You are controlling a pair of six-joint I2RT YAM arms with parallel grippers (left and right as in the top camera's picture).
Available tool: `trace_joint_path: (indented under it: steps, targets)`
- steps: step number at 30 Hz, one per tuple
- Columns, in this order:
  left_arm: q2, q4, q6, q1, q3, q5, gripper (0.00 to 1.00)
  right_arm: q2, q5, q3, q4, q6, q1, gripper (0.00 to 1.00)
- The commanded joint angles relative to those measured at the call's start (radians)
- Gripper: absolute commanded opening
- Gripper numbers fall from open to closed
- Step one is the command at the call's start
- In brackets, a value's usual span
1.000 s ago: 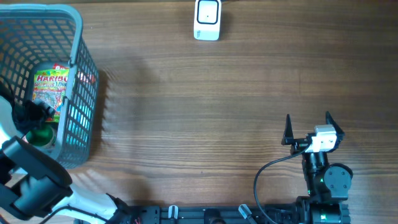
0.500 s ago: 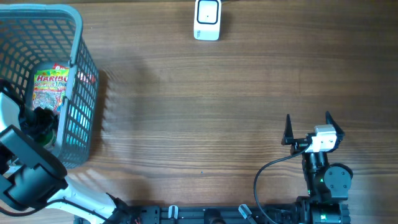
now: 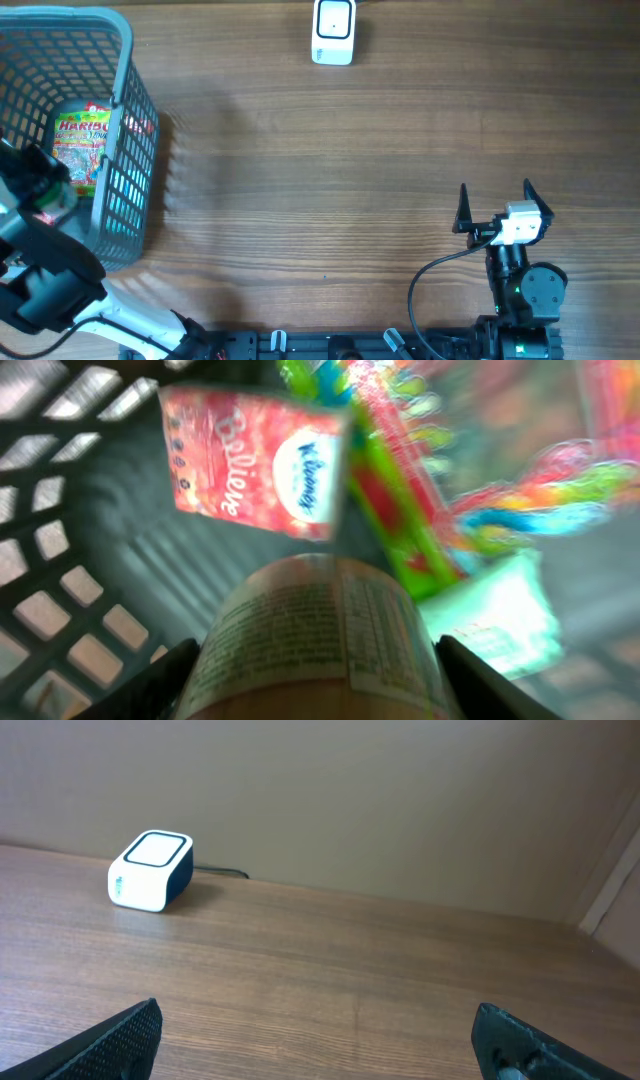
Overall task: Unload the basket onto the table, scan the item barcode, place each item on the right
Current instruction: 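Lift the jar out and place it on the table center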
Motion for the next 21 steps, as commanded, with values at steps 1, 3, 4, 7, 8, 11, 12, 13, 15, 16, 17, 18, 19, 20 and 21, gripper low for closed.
trace_joint_path:
  steps: [1,3,4,7,8,11,12,13,15,16,17,18,19,20,21]
  targets:
    - [-0.022,-0.074,-0.002,0.003,0.213,0.172,0.61,-0.003,0.013,-0.001,0.002,-0.013,0.006,1.00]
    - [-0.044,-0.113,-0.027,0.001,0.322,0.291,0.61,-0.003,0.013,-0.001,0.002,-0.013,0.006,1.00]
    - [-0.062,-0.124,-0.046,-0.002,0.373,0.335,0.61,-0.003,0.013,-0.001,0.002,-0.013,0.006,1.00]
    - [-0.130,-0.137,-0.051,-0.035,0.467,0.421,0.63,-0.003,0.013,-0.001,0.002,-0.013,0.006,1.00]
    - [-0.163,-0.132,-0.051,-0.060,0.480,0.449,0.64,-0.003,0.013,-0.001,0.002,-0.013,0.006,1.00]
    - [-0.264,-0.098,-0.051,-0.184,0.483,0.534,0.64,-0.003,0.013,-0.001,0.002,-0.013,0.006,1.00]
    - [-0.290,-0.084,-0.060,-0.239,0.483,0.547,0.63,-0.003,0.013,-0.001,0.002,-0.013,0.006,1.00]
    - [-0.332,-0.056,-0.095,-0.369,0.483,0.547,0.62,-0.003,0.013,-0.001,0.002,-0.013,0.006,1.00]
    - [-0.350,-0.024,-0.101,-0.532,0.483,0.536,0.62,-0.003,0.013,-0.001,0.002,-0.013,0.006,1.00]
    - [-0.348,-0.022,-0.115,-0.616,0.483,0.499,0.62,-0.003,0.013,-0.001,0.002,-0.013,0.006,1.00]
    - [-0.333,-0.034,-0.133,-0.719,0.483,0.424,0.62,-0.003,0.013,-0.001,0.002,-0.013,0.006,1.00]
    - [-0.312,-0.054,-0.134,-0.810,0.483,0.381,0.63,-0.003,0.013,-0.001,0.002,-0.013,0.006,1.00]
    - [-0.288,-0.073,-0.134,-0.890,0.483,0.357,0.62,-0.003,0.013,-0.001,0.002,-0.013,0.006,1.00]
    - [-0.255,-0.087,-0.136,-0.968,0.483,0.330,0.62,-0.003,0.013,-0.001,0.002,-0.013,0.006,1.00]
    - [-0.222,-0.095,-0.167,-1.031,0.483,0.297,0.63,-0.003,0.013,-0.001,0.002,-0.013,0.006,1.00]
